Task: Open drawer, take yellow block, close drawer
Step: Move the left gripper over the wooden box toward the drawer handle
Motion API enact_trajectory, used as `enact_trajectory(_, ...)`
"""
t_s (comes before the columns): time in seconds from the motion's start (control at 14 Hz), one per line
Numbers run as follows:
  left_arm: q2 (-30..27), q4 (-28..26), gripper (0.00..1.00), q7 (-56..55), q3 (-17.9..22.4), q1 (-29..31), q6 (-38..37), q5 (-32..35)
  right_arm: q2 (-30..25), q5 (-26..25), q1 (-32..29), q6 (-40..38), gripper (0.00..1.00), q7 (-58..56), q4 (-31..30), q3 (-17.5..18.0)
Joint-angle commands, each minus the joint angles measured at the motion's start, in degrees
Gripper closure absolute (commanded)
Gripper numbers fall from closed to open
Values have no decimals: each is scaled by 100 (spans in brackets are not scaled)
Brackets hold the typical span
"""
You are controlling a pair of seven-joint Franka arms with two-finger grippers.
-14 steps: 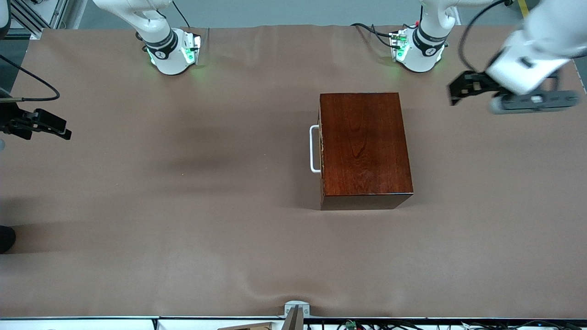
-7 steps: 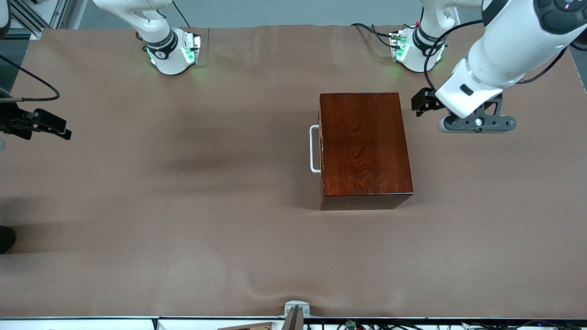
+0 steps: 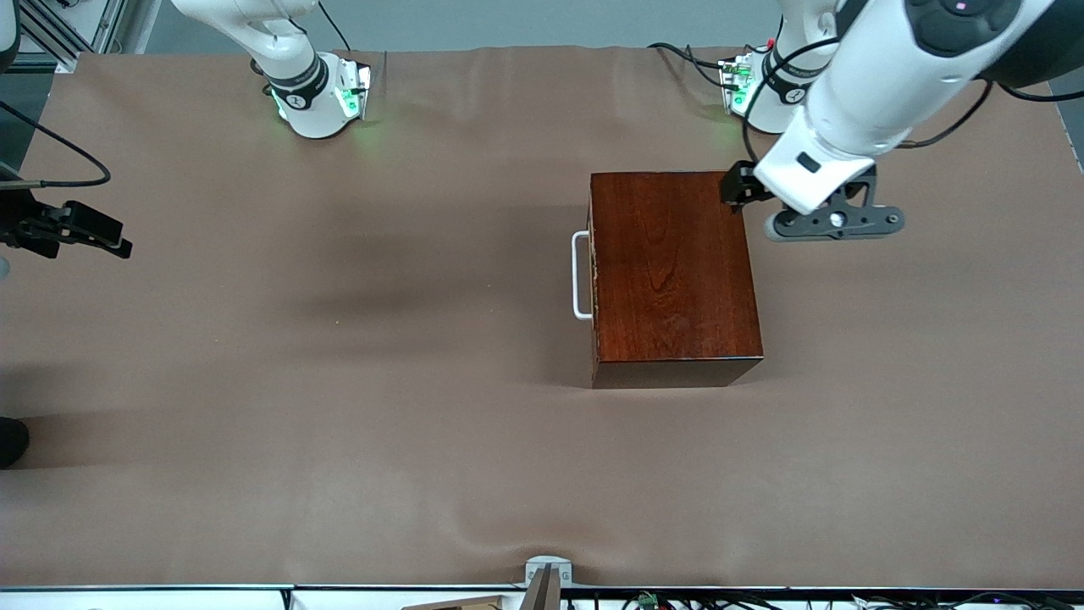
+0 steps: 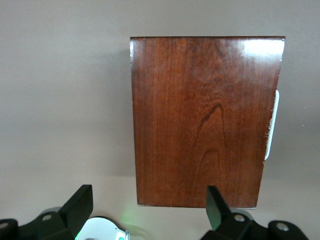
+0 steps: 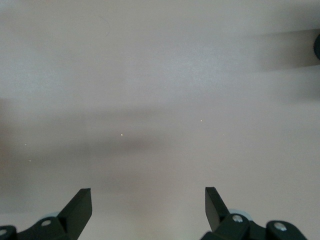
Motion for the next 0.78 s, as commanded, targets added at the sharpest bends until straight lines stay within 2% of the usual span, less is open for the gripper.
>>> enact_trajectory(0.0,171,149,0,-426,13,-239,-38,-1,-146,-67,-15,15,0,-20,-99,29)
enact_trajectory(0.21,338,175,0,-1076,13,-512,66,8,-146,-67,-15,15,0,-20,-99,37)
enact_trajectory(0.71,830,562,0,-1754,31,-733,594,34,-146,-67,-24,15,0,-20,-90,37)
